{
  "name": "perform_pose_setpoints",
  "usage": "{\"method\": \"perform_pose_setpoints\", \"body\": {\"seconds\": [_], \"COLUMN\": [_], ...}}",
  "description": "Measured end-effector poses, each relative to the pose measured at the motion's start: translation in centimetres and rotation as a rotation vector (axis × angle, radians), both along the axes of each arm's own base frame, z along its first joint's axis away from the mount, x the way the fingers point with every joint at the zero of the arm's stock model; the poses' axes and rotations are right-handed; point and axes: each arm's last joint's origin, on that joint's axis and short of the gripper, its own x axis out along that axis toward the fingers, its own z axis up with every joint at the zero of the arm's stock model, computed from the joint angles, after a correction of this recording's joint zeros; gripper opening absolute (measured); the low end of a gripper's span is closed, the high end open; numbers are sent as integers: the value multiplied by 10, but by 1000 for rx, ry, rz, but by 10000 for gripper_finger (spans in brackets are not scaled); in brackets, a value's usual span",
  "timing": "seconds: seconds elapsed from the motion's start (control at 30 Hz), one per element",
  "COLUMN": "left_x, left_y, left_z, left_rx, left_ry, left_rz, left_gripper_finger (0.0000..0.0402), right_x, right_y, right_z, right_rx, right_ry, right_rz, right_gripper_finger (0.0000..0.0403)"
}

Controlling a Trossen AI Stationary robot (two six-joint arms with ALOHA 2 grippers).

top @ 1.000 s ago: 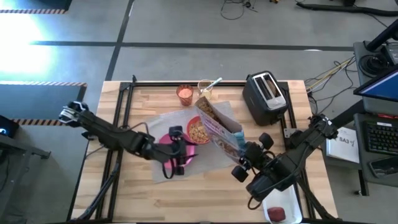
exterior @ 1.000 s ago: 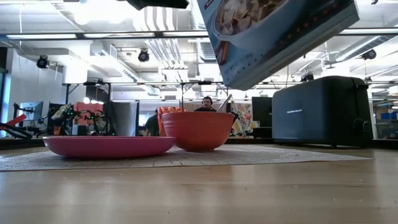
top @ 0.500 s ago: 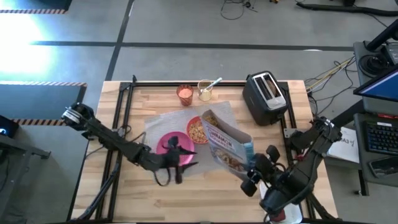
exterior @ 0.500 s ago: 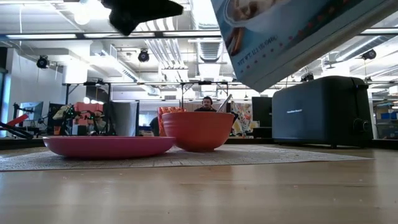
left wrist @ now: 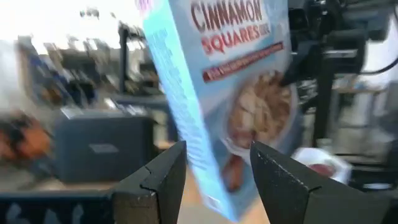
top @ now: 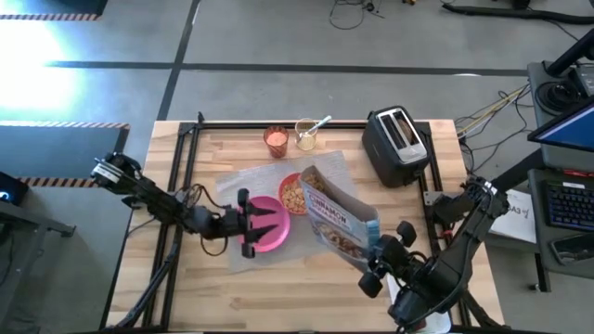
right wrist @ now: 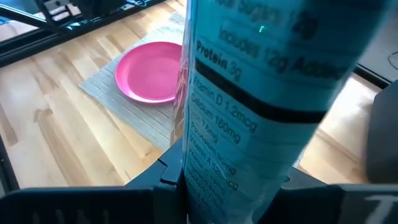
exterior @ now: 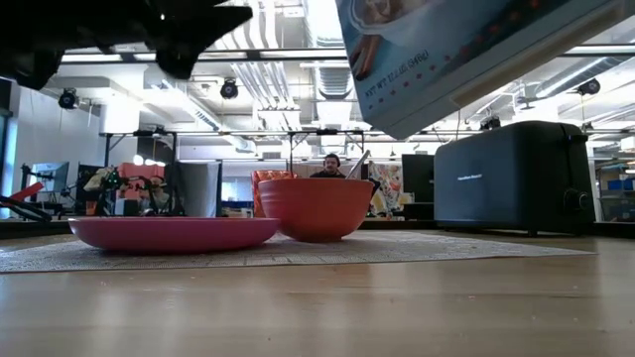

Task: Arrange a breakfast setting
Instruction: Pour the cereal from the cereal box into the orange bowl

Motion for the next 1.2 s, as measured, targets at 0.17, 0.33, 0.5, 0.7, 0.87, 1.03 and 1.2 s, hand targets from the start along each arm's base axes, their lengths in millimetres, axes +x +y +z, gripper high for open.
{"method": "perform_pose_setpoints", "body": {"seconds": [0.17, 0.33, 0.5, 0.7, 0.87, 1.03, 1.2], "left_x": [7, 18, 31, 35, 36, 38, 36], "left_y": [-4, -10, -13, -11, -6, -7, -8], "left_z": [-5, -6, -2, -6, 1, 3, -1], "left_rx": [-40, 107, 96, 36, 56, 35, -20], "left_ry": [89, 213, 291, 317, 257, 249, 269], "left_rz": [-59, -95, -86, -64, 41, 31, -21], "left_gripper_finger": [162, 166, 194, 227, 237, 238, 238], "right_x": [0, 1, 1, 0, 2, 1, -4], "right_y": [0, 1, 1, 3, 6, 14, 26], "right_z": [0, -2, -3, -8, -20, -34, -36], "right_rx": [0, 1, 10, 3, -28, -110, -116], "right_ry": [1, 2, 5, 11, 36, 96, 80], "right_rz": [-1, -2, -8, -1, 36, 164, 240], "right_gripper_finger": [91, 91, 91, 91, 91, 91, 91]}}
